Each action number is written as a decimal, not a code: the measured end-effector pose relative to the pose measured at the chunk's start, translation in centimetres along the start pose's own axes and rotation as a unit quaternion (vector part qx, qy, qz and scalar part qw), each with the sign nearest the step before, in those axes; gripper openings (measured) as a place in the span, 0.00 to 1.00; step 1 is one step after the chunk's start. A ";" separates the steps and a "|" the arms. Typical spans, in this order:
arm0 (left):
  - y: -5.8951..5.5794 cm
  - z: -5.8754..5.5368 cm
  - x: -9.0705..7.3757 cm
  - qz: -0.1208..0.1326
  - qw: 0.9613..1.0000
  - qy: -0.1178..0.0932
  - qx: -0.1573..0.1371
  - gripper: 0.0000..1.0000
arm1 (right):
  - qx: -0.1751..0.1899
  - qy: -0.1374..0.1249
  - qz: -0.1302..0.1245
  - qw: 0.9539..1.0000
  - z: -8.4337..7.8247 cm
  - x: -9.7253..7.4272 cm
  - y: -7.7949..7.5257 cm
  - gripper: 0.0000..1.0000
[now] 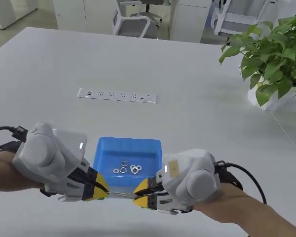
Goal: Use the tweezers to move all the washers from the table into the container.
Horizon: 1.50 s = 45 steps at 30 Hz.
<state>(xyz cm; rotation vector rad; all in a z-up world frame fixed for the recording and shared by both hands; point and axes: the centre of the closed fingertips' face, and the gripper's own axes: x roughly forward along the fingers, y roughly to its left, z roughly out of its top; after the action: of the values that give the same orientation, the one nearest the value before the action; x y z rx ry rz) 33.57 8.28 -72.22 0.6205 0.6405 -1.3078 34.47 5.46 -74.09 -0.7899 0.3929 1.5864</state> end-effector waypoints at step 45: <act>-1.5 -6.4 5.0 -0.040 0.996 0.065 -0.037 0.05 | 0.006 0.064 0.044 0.997 -3.9 4.6 2.6 0.10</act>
<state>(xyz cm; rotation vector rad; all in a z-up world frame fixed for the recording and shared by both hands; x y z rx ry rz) 32.28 9.44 -80.32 0.6290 0.8229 -1.3189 32.93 5.80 -80.50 -0.8785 0.5355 1.6192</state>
